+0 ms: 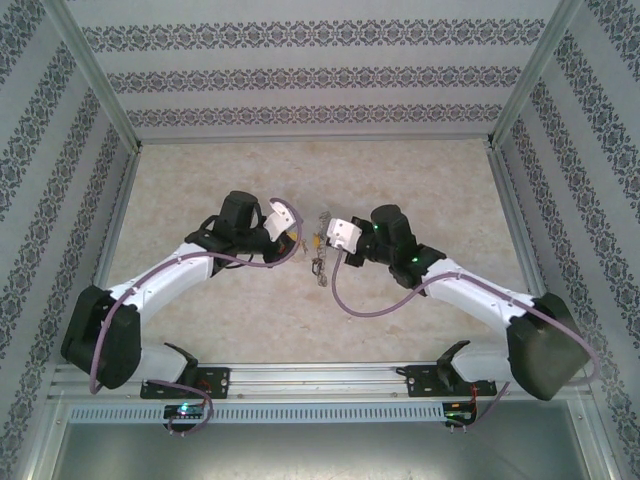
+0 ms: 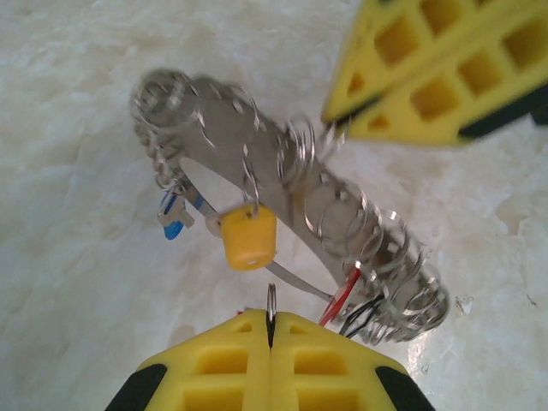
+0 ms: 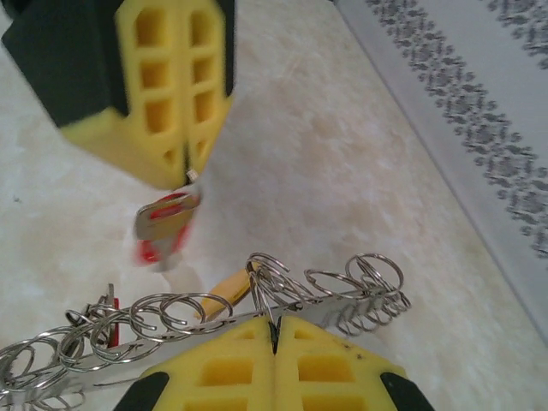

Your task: Put the keys on the keyring

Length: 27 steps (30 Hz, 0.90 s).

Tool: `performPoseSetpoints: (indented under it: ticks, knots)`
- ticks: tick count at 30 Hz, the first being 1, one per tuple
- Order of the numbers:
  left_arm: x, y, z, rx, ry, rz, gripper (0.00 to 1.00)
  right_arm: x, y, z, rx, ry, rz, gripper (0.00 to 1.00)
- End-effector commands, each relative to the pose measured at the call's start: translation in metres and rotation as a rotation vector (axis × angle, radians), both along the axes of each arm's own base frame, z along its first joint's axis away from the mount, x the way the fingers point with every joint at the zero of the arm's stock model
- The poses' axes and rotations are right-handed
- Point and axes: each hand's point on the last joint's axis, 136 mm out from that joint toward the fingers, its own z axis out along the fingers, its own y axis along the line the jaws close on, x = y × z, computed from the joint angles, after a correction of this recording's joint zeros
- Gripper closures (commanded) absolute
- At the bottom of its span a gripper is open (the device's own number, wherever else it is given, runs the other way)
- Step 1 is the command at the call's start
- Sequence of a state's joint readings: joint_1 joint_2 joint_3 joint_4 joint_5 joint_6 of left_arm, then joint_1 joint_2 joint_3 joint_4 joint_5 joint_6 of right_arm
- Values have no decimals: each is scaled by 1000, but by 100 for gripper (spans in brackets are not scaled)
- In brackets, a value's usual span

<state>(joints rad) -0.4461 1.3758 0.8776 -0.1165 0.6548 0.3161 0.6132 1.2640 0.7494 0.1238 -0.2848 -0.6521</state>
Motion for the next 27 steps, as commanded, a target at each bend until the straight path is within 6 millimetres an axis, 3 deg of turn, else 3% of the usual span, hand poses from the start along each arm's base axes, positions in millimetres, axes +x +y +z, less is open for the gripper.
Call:
performPoseSetpoints:
  ticks: [1, 5, 11, 17, 23, 27]
  knots:
    - [-3, -18, 29, -64, -146, -132, 100, -5, -24, 1, -91, 65, -90, 100]
    - [-13, -27, 36, -144, -180, -210, 100, -17, -26, -3, -151, 124, -47, 100]
    - [-28, -30, 39, -196, -227, -261, 100, -21, -32, 2, -246, 383, -47, 100]
    - [-24, -26, 26, -241, -221, -186, 100, -4, -27, -26, -258, 562, -65, 100]
    - [-27, -28, 11, -260, -208, -181, 100, 16, -16, -51, -142, 715, -130, 100]
    - [-30, -28, 8, -253, -231, -204, 100, 22, -16, -56, -51, 821, -147, 100]
